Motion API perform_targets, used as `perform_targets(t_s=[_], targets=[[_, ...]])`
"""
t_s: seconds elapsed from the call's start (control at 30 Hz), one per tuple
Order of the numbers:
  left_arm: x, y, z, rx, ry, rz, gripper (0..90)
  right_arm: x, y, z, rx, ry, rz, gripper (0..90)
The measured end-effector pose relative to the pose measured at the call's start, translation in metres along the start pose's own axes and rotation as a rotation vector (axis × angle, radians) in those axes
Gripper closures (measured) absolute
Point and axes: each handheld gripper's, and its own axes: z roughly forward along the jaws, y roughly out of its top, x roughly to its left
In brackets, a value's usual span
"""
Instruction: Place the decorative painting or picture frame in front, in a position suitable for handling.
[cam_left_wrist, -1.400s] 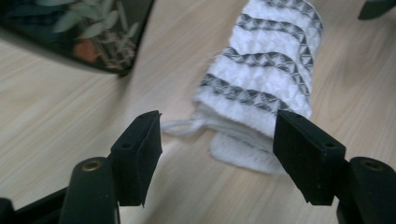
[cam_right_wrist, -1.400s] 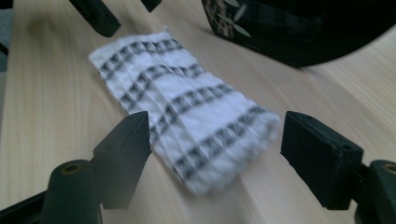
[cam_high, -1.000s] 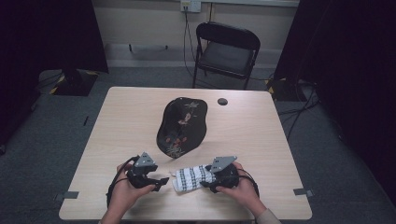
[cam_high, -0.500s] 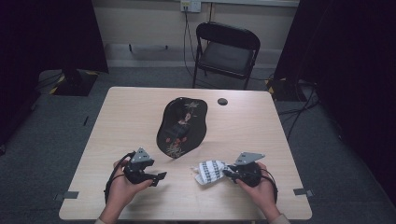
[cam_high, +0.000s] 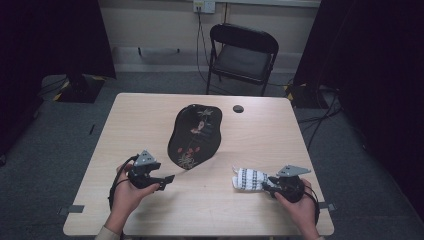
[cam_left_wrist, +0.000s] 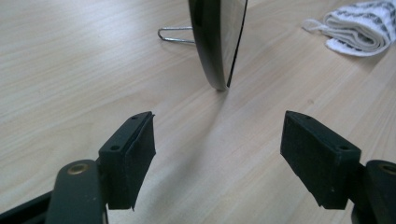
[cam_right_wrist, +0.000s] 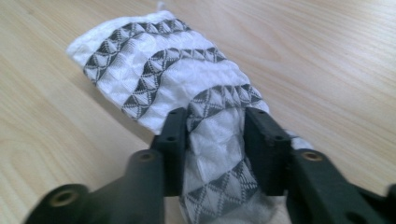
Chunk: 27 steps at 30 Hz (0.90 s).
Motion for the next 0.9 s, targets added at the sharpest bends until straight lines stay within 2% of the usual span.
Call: perform_targets(t_s=[0.1, 0.13, 0.2, 0.33, 0.4, 0.47, 0.53, 0.67, 0.9], targets=[[0.002, 0.001, -0.001, -0.011, -0.003, 0.001, 25.7, 0.000, 0.000, -0.003, -0.010, 0.011, 0.000, 51.2], [0.003, 0.002, -0.001, -0.016, -0.005, -0.010, 25.7, 0.000, 0.000, -0.003, -0.010, 0.011, 0.000, 51.2], [0.005, 0.004, 0.000, -0.008, -0.004, -0.011, 25.7, -0.001, 0.001, -0.004, -0.017, 0.021, 0.008, 48.3], [0.010, 0.015, -0.003, -0.004, 0.009, 0.004, 26.0, -0.001, 0.002, -0.007, -0.029, 0.030, 0.013, 42.0], [0.011, 0.017, -0.004, -0.002, 0.006, -0.004, 26.0, 0.000, 0.003, -0.007, -0.033, 0.041, 0.006, 41.4], [0.012, 0.025, -0.005, -0.003, -0.001, -0.014, 26.1, 0.002, 0.004, -0.006, -0.029, 0.044, 0.000, 38.9], [0.012, 0.031, -0.006, 0.005, -0.001, -0.002, 26.4, 0.003, 0.005, -0.005, -0.032, 0.054, -0.009, 38.3], [0.012, 0.042, -0.007, 0.002, -0.006, -0.001, 26.7, 0.002, 0.005, -0.006, -0.030, 0.051, -0.007, 37.6], [0.012, 0.077, -0.012, 0.017, -0.020, 0.035, 26.5, -0.001, 0.005, -0.008, -0.029, 0.047, -0.007, 36.9]])
